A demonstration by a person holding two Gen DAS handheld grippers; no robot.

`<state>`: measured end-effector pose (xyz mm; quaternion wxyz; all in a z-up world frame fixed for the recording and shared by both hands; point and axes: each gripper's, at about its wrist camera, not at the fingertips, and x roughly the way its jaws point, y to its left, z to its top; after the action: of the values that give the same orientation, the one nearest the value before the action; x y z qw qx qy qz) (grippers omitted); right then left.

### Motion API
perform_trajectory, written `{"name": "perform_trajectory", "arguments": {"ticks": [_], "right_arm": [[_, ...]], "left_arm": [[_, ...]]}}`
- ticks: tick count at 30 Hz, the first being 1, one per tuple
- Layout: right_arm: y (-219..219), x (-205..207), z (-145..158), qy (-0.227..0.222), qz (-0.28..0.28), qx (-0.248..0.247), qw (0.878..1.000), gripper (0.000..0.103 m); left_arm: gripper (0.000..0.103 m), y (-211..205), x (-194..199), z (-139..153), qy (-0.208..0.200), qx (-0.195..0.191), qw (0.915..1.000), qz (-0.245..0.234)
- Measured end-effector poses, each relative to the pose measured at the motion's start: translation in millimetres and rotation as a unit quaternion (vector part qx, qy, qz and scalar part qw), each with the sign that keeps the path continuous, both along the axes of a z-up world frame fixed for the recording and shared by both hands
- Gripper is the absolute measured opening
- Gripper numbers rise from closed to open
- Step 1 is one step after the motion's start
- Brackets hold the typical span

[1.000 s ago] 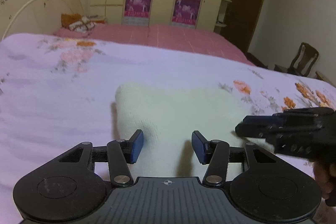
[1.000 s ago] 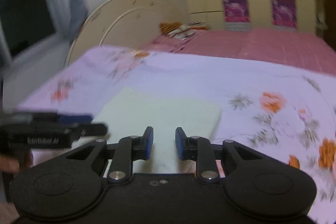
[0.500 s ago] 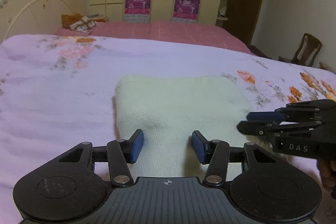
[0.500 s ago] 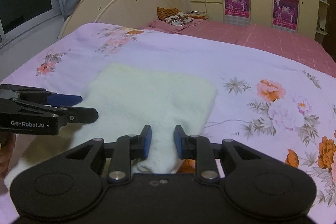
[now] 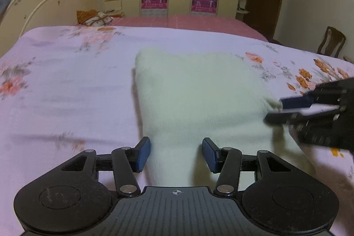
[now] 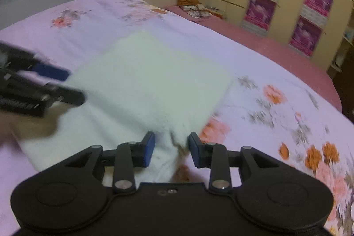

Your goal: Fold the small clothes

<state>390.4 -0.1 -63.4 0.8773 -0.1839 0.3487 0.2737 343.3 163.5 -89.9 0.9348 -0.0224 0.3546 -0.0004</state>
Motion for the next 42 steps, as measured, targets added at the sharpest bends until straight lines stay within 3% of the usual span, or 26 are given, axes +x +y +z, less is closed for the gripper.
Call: {"name": "perform_trajectory", "arguments": {"ticks": [3,5,8,9,14,20,22,28,32,35,37,42], "right_arm": [[-4,-20,16,-0.016,0.004,0.018,1.0,0.03],[-5,-38,17,-0.003,0.009,0.027,1.0,0.031],[1,-54,2,0.014,0.022,-0.007,1.0,0.034],[2,-54,-8,0.026,0.012,-0.03,0.999,0.034],[1,-49,-6,0.044,-0.042,-0.006,0.998,0.041],[-25,-88,23,0.019,-0.05,0.036,0.998,0.051],[-36,-100,32,0.022,-0.06,0.057,0.996,0.053],[-56,-136,60,0.014,-0.09,0.101,0.991,0.064],[-67,-169,79,0.005,-0.1,0.122,0.988,0.078],[-74,-197,91,-0.006,-0.108,0.128,0.986,0.081],[-80,-216,98,-0.007,-0.114,0.134,0.984,0.083],[-90,-255,112,-0.009,-0.135,0.147,0.98,0.091]], "left_arm": [[0.051,0,-20,1,0.003,0.0,1.0,0.009],[0.051,0,-30,-3,0.01,-0.004,0.9999,0.012],[0.051,-3,-38,-12,0.03,-0.007,0.9995,0.011],[0.052,-3,-39,-13,0.033,-0.005,0.9994,0.012],[0.057,-7,-44,-4,0.041,-0.007,0.9988,0.028],[0.061,-25,-78,14,0.021,0.005,0.9997,0.013],[0.074,-30,-93,22,0.009,0.001,0.9998,0.015],[0.075,-40,-141,51,-0.024,-0.014,0.9994,0.022],[0.075,-46,-176,70,-0.04,-0.02,0.9987,0.024],[0.077,-52,-208,86,-0.057,-0.024,0.9979,0.021],[0.095,-57,-228,96,-0.067,-0.02,0.9973,0.023],[0.101,-68,-275,120,-0.093,-0.014,0.9954,0.017]]}}
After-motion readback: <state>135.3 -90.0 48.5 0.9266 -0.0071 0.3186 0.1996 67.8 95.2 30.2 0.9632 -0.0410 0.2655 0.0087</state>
